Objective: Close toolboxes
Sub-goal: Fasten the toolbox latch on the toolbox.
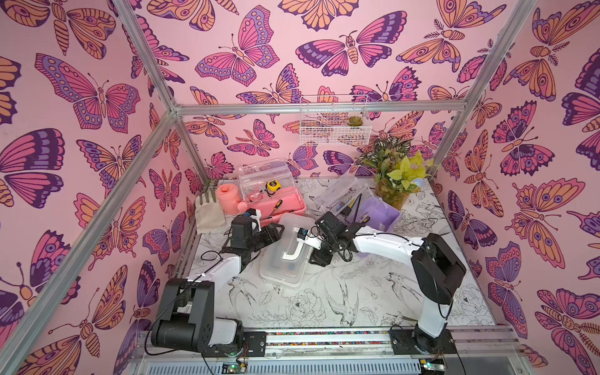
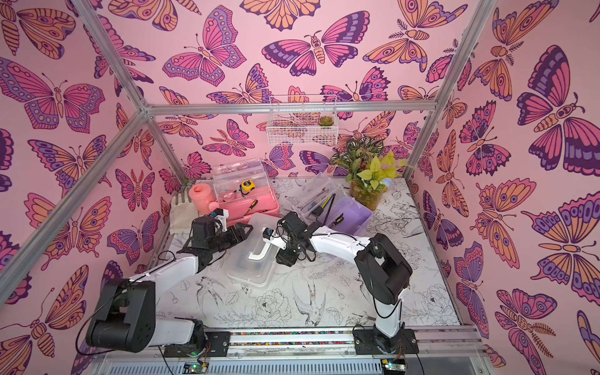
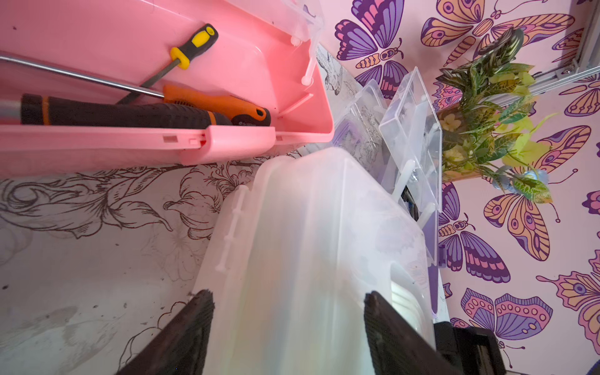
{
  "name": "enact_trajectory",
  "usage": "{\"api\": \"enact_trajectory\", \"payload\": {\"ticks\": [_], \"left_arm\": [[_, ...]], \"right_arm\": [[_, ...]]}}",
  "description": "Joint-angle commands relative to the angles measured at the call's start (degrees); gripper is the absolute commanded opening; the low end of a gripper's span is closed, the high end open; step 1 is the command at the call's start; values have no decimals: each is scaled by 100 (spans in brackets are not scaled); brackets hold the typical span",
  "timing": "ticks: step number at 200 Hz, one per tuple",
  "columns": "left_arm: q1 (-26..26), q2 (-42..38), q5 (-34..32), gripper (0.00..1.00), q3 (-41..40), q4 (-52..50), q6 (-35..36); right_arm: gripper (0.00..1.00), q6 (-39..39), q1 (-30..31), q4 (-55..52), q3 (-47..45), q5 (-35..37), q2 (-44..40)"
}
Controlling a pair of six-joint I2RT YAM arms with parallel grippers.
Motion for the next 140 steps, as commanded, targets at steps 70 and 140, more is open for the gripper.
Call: {"api": "enact_trajectory", "payload": {"ticks": [70,140], "left_arm": [[-49,-306,-93,77,-79,-870,-9],[-76,-549,116,78,-143,-1008,-180]], "right_arm": [[73,1486,-236,1138,-1216,-508,-1222],[64,5102,-339,2687,-2088,-175,-1417]]}}
